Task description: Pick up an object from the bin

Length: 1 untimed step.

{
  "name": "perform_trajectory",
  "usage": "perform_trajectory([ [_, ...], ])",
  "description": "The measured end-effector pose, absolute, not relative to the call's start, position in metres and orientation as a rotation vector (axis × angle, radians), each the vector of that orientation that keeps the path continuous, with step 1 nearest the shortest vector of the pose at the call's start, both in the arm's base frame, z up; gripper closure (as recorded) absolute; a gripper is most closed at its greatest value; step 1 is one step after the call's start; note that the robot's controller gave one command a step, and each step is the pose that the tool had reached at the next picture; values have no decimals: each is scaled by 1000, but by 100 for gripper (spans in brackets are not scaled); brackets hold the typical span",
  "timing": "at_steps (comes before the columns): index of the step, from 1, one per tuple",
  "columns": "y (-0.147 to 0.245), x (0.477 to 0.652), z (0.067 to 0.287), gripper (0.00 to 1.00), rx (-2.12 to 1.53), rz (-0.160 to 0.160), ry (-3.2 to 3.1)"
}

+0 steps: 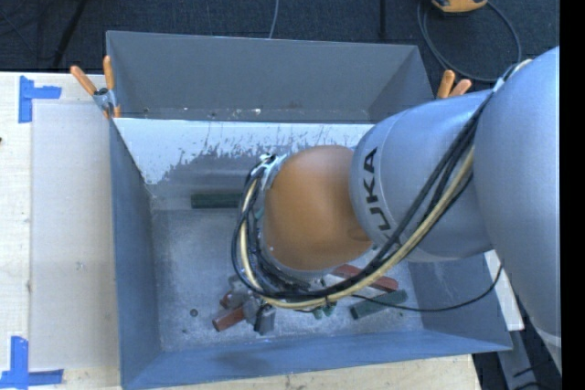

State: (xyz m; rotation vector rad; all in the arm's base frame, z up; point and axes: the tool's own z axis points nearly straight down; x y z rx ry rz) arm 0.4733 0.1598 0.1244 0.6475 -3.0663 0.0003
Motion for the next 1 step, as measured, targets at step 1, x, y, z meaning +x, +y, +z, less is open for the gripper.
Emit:
perform_trajectory([
  [1, 208, 480, 105, 100, 591, -1, -3095],
])
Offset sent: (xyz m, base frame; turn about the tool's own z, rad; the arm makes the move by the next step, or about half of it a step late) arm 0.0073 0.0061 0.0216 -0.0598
